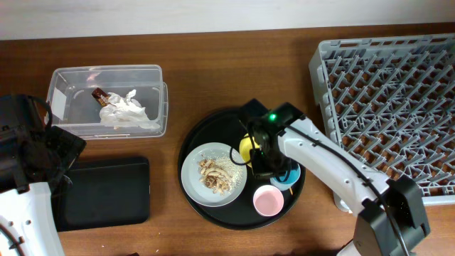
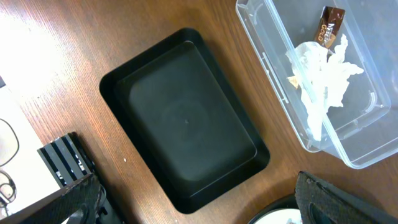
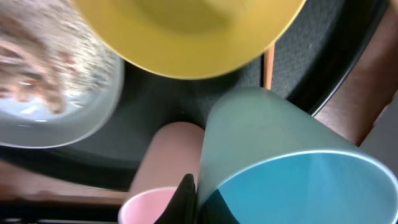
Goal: Sort waste into correct bins and load items into the dishwasher rack
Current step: 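Lift the blue cup and carry it right to the dish rack, then lower the blue cup upside down into the rack's upper right area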
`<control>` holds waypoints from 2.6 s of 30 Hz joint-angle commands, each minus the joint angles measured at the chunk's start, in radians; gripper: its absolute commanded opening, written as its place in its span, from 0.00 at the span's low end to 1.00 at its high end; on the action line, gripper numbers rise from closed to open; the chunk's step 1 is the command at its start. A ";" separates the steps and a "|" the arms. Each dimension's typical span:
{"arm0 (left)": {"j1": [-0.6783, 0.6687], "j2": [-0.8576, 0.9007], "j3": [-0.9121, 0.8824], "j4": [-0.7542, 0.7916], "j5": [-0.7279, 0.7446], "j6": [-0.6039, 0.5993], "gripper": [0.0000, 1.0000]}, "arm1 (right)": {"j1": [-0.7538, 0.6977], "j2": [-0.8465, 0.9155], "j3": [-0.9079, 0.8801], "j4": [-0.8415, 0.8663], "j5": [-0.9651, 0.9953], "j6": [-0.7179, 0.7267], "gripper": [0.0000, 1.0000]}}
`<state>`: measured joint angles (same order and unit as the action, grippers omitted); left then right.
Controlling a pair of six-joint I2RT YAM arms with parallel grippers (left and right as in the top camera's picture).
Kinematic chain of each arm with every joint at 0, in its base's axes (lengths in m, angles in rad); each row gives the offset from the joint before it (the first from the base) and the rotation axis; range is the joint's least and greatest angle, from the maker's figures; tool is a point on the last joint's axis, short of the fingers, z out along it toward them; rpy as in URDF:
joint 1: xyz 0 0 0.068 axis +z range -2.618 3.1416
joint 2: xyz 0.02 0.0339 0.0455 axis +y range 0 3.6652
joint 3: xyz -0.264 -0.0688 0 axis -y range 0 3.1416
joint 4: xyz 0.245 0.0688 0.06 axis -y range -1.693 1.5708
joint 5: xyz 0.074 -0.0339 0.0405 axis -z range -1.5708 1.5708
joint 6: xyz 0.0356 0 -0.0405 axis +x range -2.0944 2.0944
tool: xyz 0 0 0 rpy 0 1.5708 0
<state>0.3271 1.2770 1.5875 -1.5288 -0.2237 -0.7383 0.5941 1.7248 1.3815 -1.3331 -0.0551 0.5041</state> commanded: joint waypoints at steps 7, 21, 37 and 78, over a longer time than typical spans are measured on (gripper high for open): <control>0.005 -0.013 -0.002 -0.001 0.000 -0.009 0.99 | -0.069 -0.047 0.422 -0.245 0.048 -0.117 0.04; 0.005 -0.013 -0.002 -0.002 0.000 -0.010 0.99 | -0.821 -0.033 0.766 -0.236 -0.229 -0.557 0.04; 0.005 -0.013 -0.002 -0.002 0.000 -0.010 0.99 | -1.172 0.207 0.766 0.145 -0.537 -0.587 0.09; 0.005 -0.013 -0.002 -0.002 0.000 -0.009 0.99 | -0.994 0.496 0.918 0.593 -0.098 -0.435 0.92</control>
<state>0.3271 1.2770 1.5875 -1.5288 -0.2234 -0.7383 -0.4683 2.2654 2.2742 -0.7898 -0.4595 0.0254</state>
